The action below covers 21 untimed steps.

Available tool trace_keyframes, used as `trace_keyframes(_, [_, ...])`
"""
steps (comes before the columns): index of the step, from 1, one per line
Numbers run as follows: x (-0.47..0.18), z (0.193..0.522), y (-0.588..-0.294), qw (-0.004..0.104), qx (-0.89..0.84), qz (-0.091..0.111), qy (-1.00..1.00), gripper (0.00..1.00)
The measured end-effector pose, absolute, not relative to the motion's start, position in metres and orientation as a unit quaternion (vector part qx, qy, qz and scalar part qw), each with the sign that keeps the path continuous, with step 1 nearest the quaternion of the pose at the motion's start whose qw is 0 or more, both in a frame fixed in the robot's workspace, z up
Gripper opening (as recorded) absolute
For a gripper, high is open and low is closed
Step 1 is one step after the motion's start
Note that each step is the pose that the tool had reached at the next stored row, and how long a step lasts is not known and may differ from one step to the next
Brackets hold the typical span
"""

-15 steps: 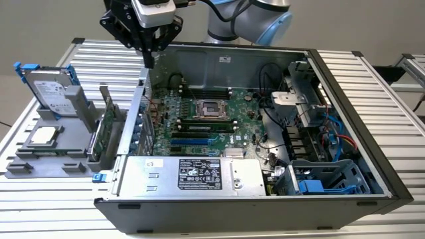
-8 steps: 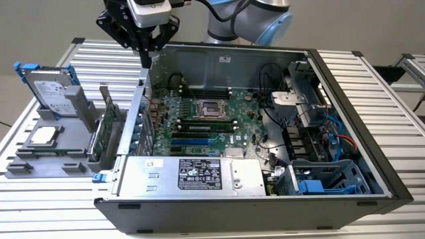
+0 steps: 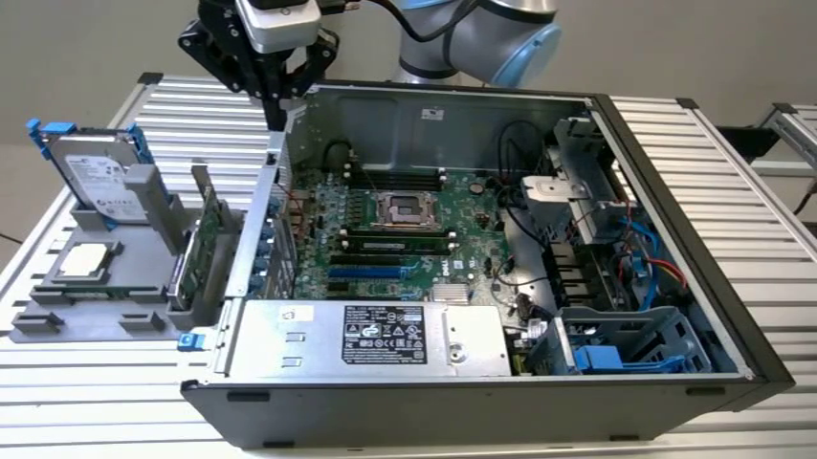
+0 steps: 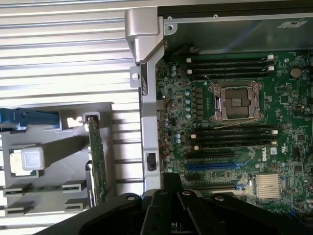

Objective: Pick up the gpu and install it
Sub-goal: 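Reach for the gpu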

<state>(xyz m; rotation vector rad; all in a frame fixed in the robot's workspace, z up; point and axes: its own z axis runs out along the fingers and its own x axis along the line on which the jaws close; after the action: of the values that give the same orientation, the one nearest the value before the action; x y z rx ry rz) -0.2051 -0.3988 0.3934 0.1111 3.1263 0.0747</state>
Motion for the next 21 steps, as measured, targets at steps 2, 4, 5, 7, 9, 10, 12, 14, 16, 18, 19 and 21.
trace_keyframes(2, [-0.206, 0.393, -0.399, 0.006, 0.035, 0.024, 0.999, 0.00])
trace_keyframes(4, [-0.208, 0.393, -0.399, 0.006, 0.035, 0.024, 0.999, 0.00])
trace_keyframes(5, [-0.208, 0.393, -0.399, 0.006, 0.035, 0.024, 0.999, 0.00])
trace_keyframes(7, [-0.209, 0.393, -0.399, 0.006, 0.035, 0.024, 0.999, 0.00])
trace_keyframes(9, [-0.211, 0.393, -0.399, 0.006, 0.035, 0.024, 0.999, 0.00])
trace_keyframes(10, [-0.211, 0.393, -0.399, 0.006, 0.035, 0.024, 0.999, 0.00])
trace_keyframes(12, [-0.213, 0.393, -0.399, 0.006, 0.036, 0.024, 0.999, 0.00])
trace_keyframes(14, [-0.214, 0.393, -0.399, 0.006, 0.035, 0.024, 0.999, 0.00])
trace_keyframes(16, [-0.215, 0.393, -0.399, 0.006, 0.036, 0.024, 0.999, 0.00])
trace_keyframes(18, [-0.216, 0.393, -0.399, 0.006, 0.035, 0.024, 0.999, 0.00])
trace_keyframes(19, [-0.217, 0.393, -0.399, 0.006, 0.035, 0.024, 0.999, 0.00])
trace_keyframes(21, [-0.218, 0.393, -0.399, 0.006, 0.035, 0.024, 0.999, 0.00])
